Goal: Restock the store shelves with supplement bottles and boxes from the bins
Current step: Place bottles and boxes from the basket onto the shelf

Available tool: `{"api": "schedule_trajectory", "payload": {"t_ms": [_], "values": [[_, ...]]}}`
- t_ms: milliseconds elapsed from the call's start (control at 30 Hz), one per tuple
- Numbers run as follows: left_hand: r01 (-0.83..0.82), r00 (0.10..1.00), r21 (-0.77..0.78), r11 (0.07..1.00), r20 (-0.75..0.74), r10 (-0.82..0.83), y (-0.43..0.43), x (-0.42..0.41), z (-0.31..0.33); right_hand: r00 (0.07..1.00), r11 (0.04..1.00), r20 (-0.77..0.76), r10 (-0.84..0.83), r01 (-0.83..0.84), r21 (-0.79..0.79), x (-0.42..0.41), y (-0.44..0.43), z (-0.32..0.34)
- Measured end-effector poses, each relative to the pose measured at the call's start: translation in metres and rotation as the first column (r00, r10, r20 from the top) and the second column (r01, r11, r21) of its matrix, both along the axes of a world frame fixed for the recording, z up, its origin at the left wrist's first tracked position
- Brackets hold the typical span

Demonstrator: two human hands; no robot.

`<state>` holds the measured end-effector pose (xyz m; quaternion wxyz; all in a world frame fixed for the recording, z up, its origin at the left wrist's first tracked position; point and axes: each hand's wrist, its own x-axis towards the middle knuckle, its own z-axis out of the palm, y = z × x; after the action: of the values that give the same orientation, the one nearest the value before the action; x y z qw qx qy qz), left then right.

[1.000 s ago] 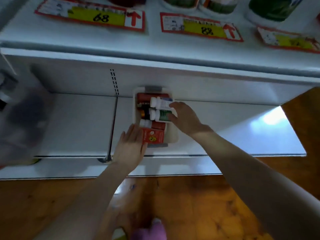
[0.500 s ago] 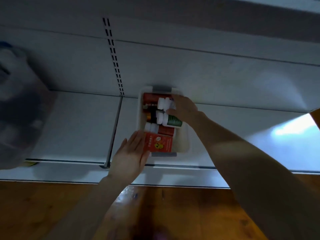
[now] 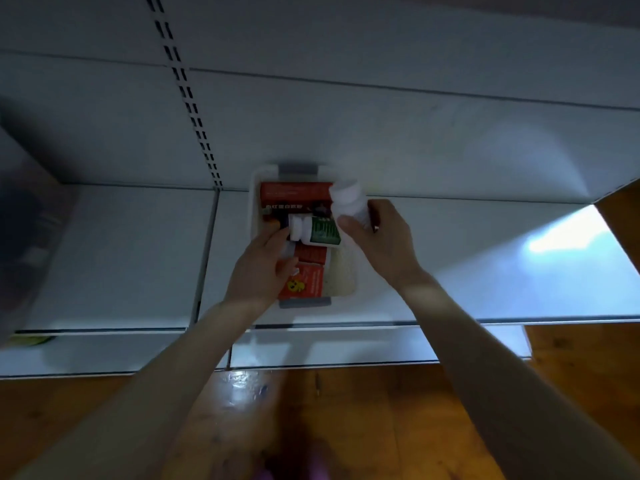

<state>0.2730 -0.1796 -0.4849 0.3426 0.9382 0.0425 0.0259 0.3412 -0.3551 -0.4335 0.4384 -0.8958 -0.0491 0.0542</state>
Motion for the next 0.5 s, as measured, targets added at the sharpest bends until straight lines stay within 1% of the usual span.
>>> {"api": "schedule_trajectory", "payload": {"t_ms": [67,100,200,233,300,367,433,500], "values": [[0.009,1.0,0.005,1.0,0.014,-0.009,-0.004,0.027,-0.007,0.999,0.999,-0.027,-0.044,0.044,0.008,-0.013,-0.013,-0.005],[0.011,1.0,0.046,0.999,0.004,-0.012,-0.004,0.04,-0.011,0.997,0.998,-0.053,-0.06,0.061,0.014,-0.019,-0.018,-0.007],[0.042,0.992,0.203,0.978,-0.125,-0.017,-0.003,0.067,-0.025,0.989,0.995,-0.12,-0.084,0.091,0.049,-0.03,-0.034,-0.013],[0.061,0.99,0.22,0.974,-0.137,-0.031,-0.004,0.071,-0.029,0.988,0.994,-0.129,-0.089,0.096,0.048,-0.034,-0.038,-0.014],[0.074,0.993,0.175,0.982,-0.099,-0.058,-0.003,0.074,-0.032,0.985,0.993,-0.141,-0.102,0.109,0.044,-0.04,-0.044,-0.016],[0.05,0.998,0.101,0.994,-0.054,-0.045,-0.004,0.071,-0.033,0.982,0.991,-0.152,-0.114,0.124,0.055,-0.045,-0.046,-0.016],[-0.002,0.998,-0.025,1.0,-0.057,0.0,-0.01,0.061,-0.026,0.979,0.987,-0.161,-0.126,0.14,0.076,-0.05,-0.045,-0.015],[-0.089,0.994,-0.158,0.983,-0.08,0.077,-0.018,0.045,-0.01,0.979,0.984,-0.152,-0.137,0.152,0.092,-0.058,-0.042,-0.01]]}}
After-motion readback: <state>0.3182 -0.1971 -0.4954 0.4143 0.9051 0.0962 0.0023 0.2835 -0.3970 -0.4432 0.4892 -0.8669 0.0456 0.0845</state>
